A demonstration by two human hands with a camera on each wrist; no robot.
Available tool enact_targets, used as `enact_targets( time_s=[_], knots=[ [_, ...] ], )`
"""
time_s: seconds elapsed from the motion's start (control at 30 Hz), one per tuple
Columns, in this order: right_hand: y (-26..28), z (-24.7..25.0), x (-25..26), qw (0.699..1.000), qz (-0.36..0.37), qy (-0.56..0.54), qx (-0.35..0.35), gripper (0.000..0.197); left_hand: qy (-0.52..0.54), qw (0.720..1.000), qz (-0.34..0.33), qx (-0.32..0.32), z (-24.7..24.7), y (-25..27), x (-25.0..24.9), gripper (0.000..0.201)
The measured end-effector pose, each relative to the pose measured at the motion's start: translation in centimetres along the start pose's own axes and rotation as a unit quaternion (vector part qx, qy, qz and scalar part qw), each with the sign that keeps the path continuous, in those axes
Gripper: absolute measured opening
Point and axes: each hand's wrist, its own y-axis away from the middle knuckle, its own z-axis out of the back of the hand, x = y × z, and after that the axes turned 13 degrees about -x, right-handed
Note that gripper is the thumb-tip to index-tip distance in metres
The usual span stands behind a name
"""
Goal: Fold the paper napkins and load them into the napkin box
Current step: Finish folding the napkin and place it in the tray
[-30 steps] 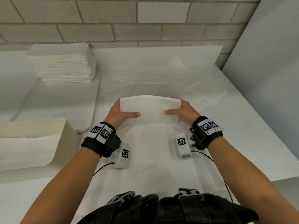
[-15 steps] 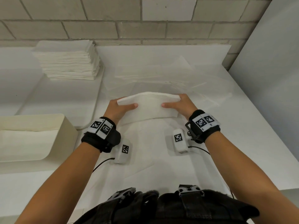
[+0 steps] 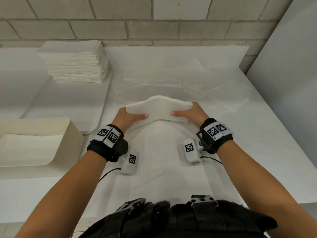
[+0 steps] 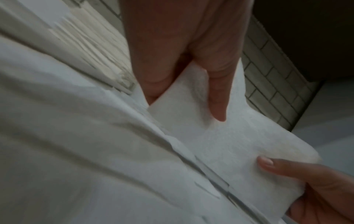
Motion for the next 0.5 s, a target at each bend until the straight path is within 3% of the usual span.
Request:
enact_targets(
  time_s=[0.07,0.2,0.3,0.4,0.5],
  knots=[
    [-0.2,0.2,0.1,1.0,-0.005,-0.025,-0.006,0.031,0.001,1.0,-0.005,-0.004,0.1,-0.1,-0.2,0.043],
    [-0.5,0.1,-0.9,0.998,-0.032,0.052,0.004,0.05,-0.035,0.999,0.037,0.009,0.0,-0.1,0.6,0.04],
    [-0.3,0.4,-0.9,1.0,-0.02,0.016,0.015,0.041,-0.041,0.999,0.036,0.005,0.2,-0.3,0.7,0.041],
    [-0.1,1.1,0.2,0.998,0.066,-0.015,0.008,0.065,-0.072,0.997,-0.021,-0.015,0.5,-0.5,-0.4,0.042],
    [-0.2,1.6,2.1,0.979,0.187,0.086,-0.009,0.086,-0.152,0.984,-0.092,-0.022,0.4,-0.2,-1.9,0.036]
  ],
)
